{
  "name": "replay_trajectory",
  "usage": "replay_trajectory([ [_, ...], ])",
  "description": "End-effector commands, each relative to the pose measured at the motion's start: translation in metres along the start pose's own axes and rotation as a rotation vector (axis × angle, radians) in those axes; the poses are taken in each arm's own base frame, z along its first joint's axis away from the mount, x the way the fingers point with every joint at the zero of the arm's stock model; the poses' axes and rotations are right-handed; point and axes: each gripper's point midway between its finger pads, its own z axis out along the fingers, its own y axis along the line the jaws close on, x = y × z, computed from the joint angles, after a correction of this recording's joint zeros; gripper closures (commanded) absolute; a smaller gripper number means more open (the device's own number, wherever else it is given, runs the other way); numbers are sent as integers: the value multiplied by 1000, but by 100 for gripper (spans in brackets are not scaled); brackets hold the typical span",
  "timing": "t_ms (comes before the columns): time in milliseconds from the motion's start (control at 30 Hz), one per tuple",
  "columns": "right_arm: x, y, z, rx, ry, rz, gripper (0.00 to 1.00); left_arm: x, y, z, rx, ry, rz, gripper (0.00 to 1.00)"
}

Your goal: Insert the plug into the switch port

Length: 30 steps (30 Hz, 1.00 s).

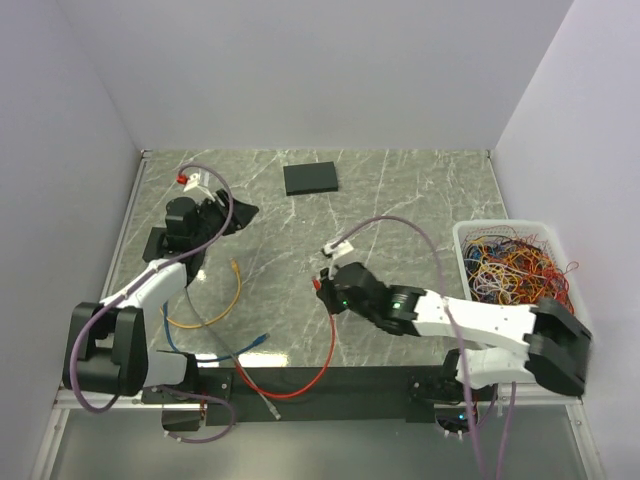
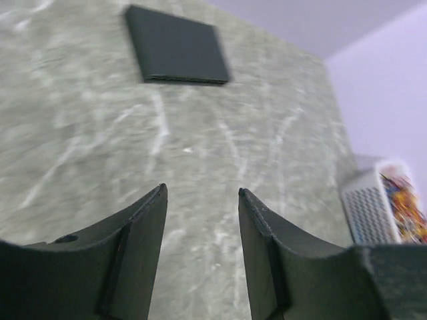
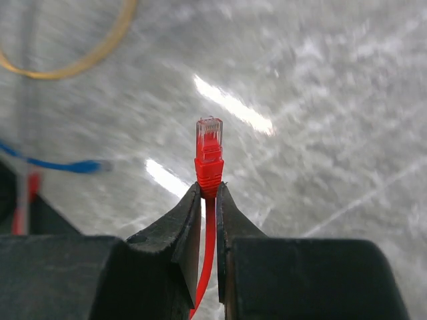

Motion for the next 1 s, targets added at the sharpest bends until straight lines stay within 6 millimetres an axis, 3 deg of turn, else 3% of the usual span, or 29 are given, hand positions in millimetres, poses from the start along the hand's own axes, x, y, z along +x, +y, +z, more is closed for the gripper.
replay_trajectory([
  [0,-44,18,-15,-206,-185,-8,100,-16,-49,-12,206,-68,103,47],
  [167,-81,36,-52,-452,-320,42,100,-20,-60,-17,222,-90,126,47],
  [333,-82,77,-87,-773,-253,-45,100,-21,-42,-10,129,-91,105,48],
  [433,-86,90,-108,-919,-238,-49,100,-21,-39,-9,117,-96,102,48],
  [767,-129,59,-163,-1102,-393,12,100,-23,-42,-13,125,-110,106,48],
  [967,-134,51,-146,-1088,-356,47,100,-26,-54,-23,171,-129,101,47],
])
